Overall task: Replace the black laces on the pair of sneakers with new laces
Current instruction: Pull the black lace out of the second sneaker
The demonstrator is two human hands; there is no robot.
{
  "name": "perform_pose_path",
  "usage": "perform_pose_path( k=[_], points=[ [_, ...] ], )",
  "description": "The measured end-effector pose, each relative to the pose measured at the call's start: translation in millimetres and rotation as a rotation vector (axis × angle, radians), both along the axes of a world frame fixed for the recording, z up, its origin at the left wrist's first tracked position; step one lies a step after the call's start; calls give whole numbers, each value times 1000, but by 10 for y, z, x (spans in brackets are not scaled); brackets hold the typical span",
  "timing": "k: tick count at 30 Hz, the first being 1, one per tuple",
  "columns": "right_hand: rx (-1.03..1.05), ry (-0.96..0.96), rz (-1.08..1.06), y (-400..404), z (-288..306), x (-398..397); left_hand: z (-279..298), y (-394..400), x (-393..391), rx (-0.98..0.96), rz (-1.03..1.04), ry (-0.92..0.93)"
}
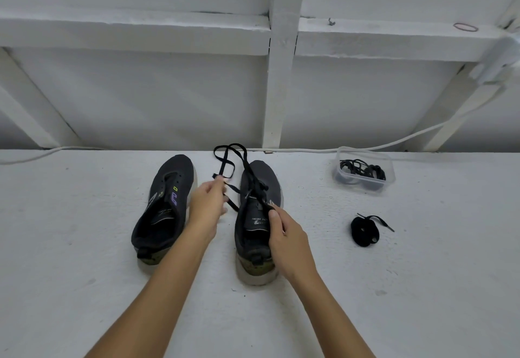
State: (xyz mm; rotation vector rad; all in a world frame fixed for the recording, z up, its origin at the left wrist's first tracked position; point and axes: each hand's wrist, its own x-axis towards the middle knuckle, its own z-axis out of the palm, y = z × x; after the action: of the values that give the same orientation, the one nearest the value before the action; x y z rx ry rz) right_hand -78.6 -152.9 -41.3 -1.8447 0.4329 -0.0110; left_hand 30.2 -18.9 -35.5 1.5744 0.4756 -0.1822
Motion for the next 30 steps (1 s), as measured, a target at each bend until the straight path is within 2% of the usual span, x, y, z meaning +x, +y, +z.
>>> perform_pose_path(
  k=[2, 4, 7, 12, 16, 22, 30],
  points=[
    [3, -5, 0, 2, 10, -2, -43, -1, -40, -7, -248, 85],
    [0, -11, 3, 2, 18, 0, -81, 0, -78, 19, -379, 12],
    [-16, -9, 9, -2, 9, 10, -115, 14, -67, 55, -298, -96],
    [-73, -16, 32, -13, 43, 10, -141, 19, -80, 142, -288, -112],
    [-269, -111, 55, -79, 221, 200, -116, 28, -62, 95, -331, -138],
    [-497, 71, 269, -72, 319, 708, -171, 5, -96, 82, -308, -150],
    [-658, 35, 290, 20, 197, 744, -168, 32, -111, 83, -402, -163]
  ],
)
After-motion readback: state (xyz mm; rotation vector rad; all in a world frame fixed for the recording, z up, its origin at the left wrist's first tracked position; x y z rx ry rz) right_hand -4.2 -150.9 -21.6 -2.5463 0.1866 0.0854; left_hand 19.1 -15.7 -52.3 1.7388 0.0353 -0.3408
